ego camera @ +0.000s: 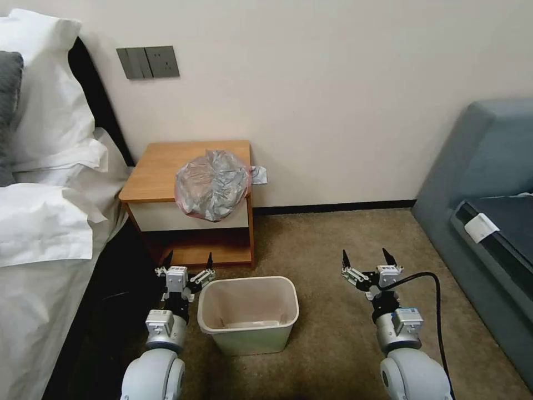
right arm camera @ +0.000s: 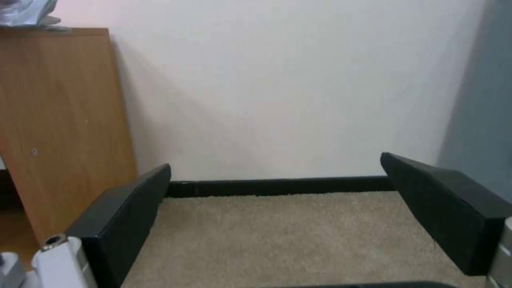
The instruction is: Pick up the garbage bag from the table and place it over the trash can.
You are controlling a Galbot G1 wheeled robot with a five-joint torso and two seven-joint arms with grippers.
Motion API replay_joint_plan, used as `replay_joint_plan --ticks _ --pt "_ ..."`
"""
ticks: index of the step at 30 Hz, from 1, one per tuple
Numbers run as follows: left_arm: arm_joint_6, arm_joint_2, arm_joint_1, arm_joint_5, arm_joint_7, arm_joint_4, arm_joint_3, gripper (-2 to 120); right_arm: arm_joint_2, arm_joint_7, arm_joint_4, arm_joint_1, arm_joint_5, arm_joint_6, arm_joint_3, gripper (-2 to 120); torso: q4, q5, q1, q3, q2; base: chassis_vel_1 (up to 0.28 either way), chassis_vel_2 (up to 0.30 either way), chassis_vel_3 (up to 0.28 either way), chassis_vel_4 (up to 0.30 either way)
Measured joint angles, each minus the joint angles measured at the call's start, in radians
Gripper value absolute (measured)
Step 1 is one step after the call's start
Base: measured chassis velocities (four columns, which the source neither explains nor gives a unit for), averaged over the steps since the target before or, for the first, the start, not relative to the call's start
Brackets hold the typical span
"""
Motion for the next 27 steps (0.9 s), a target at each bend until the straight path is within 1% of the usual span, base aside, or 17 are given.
replay_joint_plan --ticks 27 --pt "0.000 0.000 0.000 0.000 0.000 0.000 0.000 100 0.000 0.000 0.000 0.000 0.000 0.000 0.000 100 0.0000 0.0000 0.000 0.000 0.000 0.000 0.000 0.000 0.000"
